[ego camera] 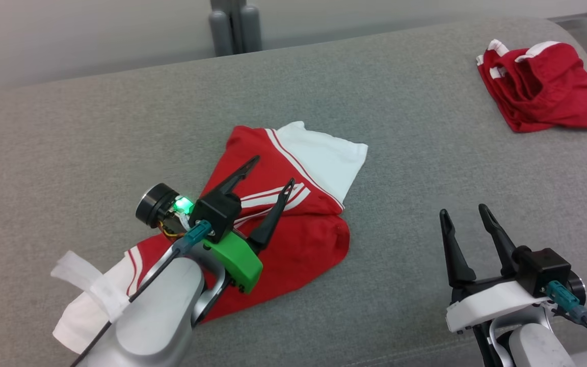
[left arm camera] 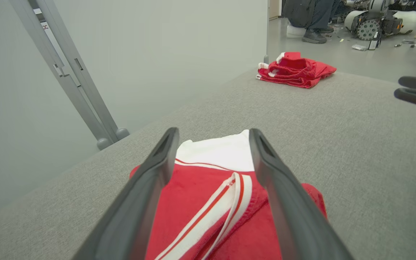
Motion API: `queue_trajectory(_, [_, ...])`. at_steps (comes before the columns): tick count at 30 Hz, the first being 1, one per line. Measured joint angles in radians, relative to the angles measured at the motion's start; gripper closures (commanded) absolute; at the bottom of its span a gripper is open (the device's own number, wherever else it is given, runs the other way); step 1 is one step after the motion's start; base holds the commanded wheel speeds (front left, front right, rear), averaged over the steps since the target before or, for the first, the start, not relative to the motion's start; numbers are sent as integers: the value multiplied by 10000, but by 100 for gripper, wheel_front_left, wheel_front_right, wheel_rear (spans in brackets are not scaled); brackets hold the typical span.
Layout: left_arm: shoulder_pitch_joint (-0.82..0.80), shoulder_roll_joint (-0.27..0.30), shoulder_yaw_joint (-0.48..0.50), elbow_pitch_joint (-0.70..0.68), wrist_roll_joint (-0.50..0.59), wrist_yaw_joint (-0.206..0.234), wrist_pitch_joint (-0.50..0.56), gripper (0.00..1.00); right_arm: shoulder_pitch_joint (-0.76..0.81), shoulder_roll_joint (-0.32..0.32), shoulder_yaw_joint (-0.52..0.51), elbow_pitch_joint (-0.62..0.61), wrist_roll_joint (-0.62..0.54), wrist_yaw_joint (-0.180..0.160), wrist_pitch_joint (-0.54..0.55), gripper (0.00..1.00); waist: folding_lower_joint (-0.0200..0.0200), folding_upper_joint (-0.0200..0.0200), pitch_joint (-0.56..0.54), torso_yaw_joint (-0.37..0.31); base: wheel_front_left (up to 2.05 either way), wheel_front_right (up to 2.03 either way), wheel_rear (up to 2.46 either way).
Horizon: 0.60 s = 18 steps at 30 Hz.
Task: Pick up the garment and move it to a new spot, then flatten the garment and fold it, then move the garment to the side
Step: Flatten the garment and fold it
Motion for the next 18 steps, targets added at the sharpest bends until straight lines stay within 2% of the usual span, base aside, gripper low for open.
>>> queue_trajectory(8, [-690,228,-1427,1887,-734,-2,-31,0,-186,117,-13,-61,13,0,-2,0,0,0,601,-871,0,0,0])
queue_trajectory(14, [-968,205,-1762,2966,-1243,-2,-171,0,-230,157,-63,-69,10,0,0,0,0,0,921,-1307,0,0,0])
queue_trajectory(15, [-1019,190,-1779,3143,-1319,-2,-201,80,-238,163,-63,-69,8,2,0,0,0,0,956,-1355,0,0,0])
queue_trajectory(16, [-1074,161,-1806,3279,-1375,-4,-205,100,-242,171,-63,-71,4,0,0,0,0,0,987,-1387,0,0,0])
queue_trajectory(18, [-1198,104,-1887,3496,-1488,-2,-219,100,-251,182,-63,-75,-10,0,0,0,0,0,1019,-1407,0,0,0])
